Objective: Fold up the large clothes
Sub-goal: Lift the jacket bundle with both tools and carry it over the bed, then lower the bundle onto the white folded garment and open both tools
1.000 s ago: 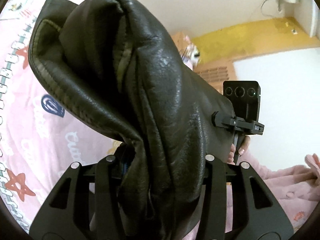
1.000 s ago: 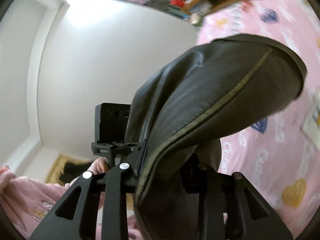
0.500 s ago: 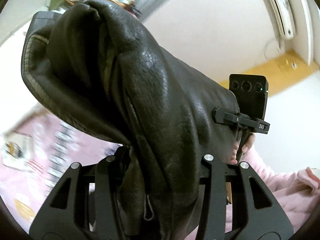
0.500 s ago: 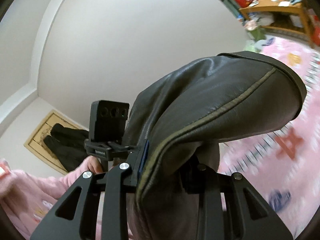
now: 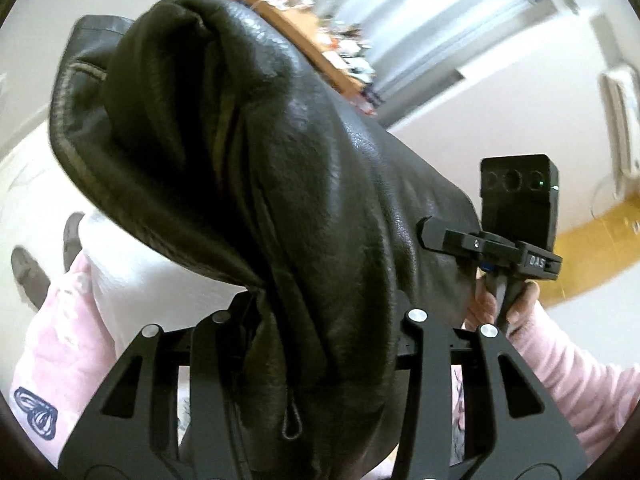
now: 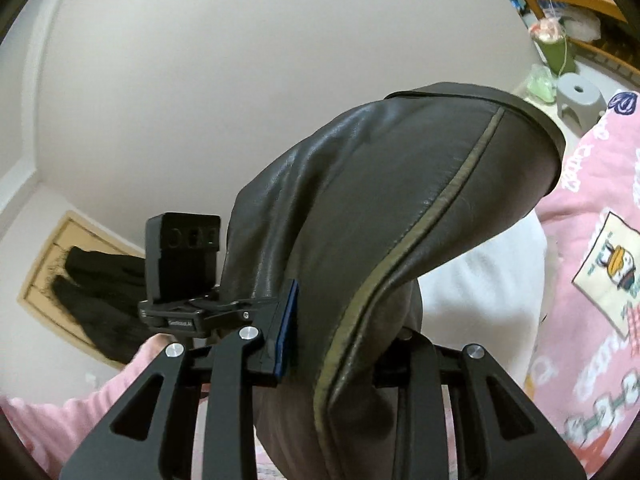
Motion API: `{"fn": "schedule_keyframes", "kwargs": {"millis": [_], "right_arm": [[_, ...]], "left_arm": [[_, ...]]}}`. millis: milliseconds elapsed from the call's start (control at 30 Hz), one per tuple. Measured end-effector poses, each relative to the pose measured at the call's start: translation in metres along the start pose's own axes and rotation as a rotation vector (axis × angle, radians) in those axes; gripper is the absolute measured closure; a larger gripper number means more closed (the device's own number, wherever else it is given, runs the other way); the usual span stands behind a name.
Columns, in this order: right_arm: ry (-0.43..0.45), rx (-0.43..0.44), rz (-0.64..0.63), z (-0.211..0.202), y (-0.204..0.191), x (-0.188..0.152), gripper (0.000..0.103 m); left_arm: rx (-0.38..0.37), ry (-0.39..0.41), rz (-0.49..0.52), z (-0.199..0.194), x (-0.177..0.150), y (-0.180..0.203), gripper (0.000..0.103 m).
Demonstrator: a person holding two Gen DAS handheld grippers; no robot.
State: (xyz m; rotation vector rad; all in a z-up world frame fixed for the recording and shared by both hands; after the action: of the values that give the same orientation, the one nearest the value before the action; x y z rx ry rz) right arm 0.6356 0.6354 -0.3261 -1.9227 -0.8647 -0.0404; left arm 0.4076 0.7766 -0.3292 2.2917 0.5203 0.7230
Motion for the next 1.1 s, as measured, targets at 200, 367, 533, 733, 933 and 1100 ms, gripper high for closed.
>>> {"fn": "schedule_keyframes", "kwargs": {"millis": [200,367,533,733,933,1100], "right_arm": [[-0.158,-0.106,0.071,0.103,0.100,-0.042,0.076],[-0.239,-0.195,0.047,0.140,0.137,-0.093,0.076],[-0.253,-0.302,-0.018,0.134,0.145,-0.121,0.073],[-0.227,-0.390,-0.372,0.145,0.080,-0.092,0.076],[-0.221,-0.478,-0.156,0.137,0.168,-0.105,0.066],[-0.179,-0.541,-0.113,0.121,0.190,-0.093,0.045]], "left_arm": [[0.062,-0.071,-0.169,0.069,-0.034,-0.119,0.061],[0.068,-0.068,-0.296,0.104,-0.092,-0.165,0.059],[0.070,-0.024,-0.291,0.097,-0.109,-0.174,0.053],[0.082,0.097,-0.213,0.064,-0.101,-0.163,0.054],[0.091,-0.016,-0.212,0.098,-0.122,-0.181,0.050],[0.034,-0.090,-0.233,0.131,-0.123,-0.199,0.020]]}}
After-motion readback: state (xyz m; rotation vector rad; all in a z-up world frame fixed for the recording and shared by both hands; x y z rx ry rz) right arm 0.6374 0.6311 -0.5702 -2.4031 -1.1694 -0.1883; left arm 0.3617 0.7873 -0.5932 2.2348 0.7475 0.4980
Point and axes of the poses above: each gripper's, at about its wrist camera, not at the fingertips, and z roughly the way its jaws point, y to its right, x to its top, the point moved 10 cm from there along z, roughly the way its jaws point, and after that the axes turned 3 degrees about -x, right-handed, at the moved point
